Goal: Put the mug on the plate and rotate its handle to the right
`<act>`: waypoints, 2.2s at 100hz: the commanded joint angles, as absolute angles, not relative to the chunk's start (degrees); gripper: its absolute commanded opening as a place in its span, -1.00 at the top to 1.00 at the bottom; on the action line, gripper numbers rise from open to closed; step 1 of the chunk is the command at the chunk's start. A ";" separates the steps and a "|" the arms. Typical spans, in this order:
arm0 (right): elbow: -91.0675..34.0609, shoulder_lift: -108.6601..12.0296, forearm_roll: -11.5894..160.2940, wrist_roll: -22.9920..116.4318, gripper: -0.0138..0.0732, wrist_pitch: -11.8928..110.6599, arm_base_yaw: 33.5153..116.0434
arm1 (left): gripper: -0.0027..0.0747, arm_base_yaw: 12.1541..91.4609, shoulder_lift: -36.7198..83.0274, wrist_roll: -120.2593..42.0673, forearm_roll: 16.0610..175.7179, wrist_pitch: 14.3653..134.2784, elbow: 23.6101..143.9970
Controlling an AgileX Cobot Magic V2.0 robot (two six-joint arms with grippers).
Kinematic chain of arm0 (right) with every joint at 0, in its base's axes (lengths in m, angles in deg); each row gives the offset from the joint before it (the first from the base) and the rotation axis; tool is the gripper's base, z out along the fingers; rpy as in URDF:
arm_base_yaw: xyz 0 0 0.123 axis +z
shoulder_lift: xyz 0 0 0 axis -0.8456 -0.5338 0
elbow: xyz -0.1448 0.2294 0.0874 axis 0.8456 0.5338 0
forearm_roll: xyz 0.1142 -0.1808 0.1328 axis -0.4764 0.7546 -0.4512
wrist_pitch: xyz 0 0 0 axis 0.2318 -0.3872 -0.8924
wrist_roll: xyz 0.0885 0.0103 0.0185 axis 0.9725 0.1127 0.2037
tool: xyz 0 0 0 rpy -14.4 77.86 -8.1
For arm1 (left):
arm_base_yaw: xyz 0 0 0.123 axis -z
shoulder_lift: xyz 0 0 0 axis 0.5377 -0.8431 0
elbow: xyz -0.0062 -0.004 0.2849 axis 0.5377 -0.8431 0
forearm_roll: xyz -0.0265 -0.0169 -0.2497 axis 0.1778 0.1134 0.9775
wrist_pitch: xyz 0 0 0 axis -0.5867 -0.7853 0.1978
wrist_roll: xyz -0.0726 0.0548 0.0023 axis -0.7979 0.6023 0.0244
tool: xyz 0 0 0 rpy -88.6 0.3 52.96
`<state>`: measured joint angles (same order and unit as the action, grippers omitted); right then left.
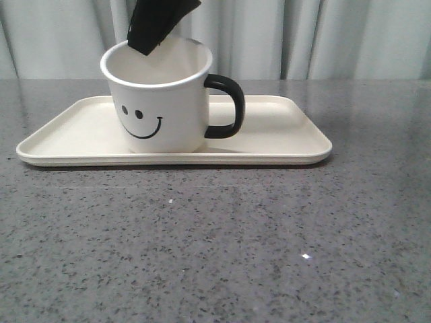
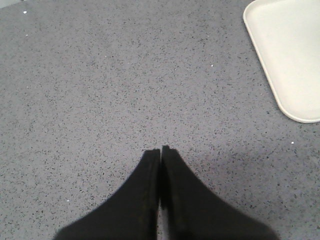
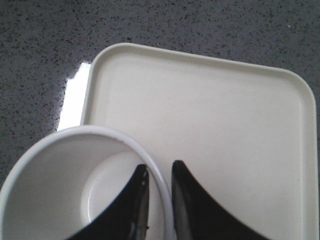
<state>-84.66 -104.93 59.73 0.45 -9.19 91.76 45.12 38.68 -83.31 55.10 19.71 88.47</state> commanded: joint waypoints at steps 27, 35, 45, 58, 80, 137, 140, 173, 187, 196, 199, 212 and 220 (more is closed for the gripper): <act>-86.41 -100.93 56.92 0.14 0.35 -14.53 91.97 | 0.98 44.91 38.67 -83.90 54.78 22.65 89.79; -86.41 -100.64 56.92 0.14 0.35 -14.53 91.97 | 0.98 44.91 38.67 -83.90 54.78 22.65 89.79; -86.41 -100.01 56.92 0.14 0.35 -14.53 91.97 | 0.98 44.91 38.67 -83.90 54.78 22.65 89.79; -86.41 -99.16 56.90 0.14 0.35 -14.53 91.97 | 0.98 44.91 38.67 -83.90 54.78 22.65 89.79; -86.41 -98.29 56.34 0.21 0.35 -14.53 91.97 | 0.98 44.91 38.46 -83.90 55.44 22.65 89.79; -89.36 -92.24 60.19 3.75 0.35 -12.55 91.89 | 0.98 44.91 38.46 -83.90 55.85 22.75 89.79; -89.85 -91.80 60.76 5.21 0.35 -11.59 91.89 | 0.98 44.91 38.46 -83.90 55.85 22.87 89.79; -90.31 -84.36 62.50 17.60 0.35 -3.04 85.18 | 0.98 44.91 38.46 -83.90 55.85 24.48 89.79; -90.31 -80.54 61.42 22.23 0.35 -2.15 80.64 | 0.98 44.91 38.46 -83.90 55.85 25.52 89.79; -90.31 -78.12 60.84 24.76 0.35 -1.65 77.65 | 0.98 44.91 38.46 -83.90 55.85 26.24 89.79; -90.31 -77.14 60.84 25.26 0.35 -1.60 76.72 | 0.98 44.91 38.46 -83.90 55.85 26.55 89.79; -90.26 -73.81 60.84 28.09 0.35 -1.73 71.78 | 0.98 44.91 38.46 -83.90 55.85 28.28 89.79; -89.69 -71.45 60.84 29.21 0.35 -1.81 68.64 | 0.98 44.91 38.46 -83.90 55.85 29.47 89.79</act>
<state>-88.62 -75.81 62.46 27.50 -5.50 71.89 45.12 38.68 -83.31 56.20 24.11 88.47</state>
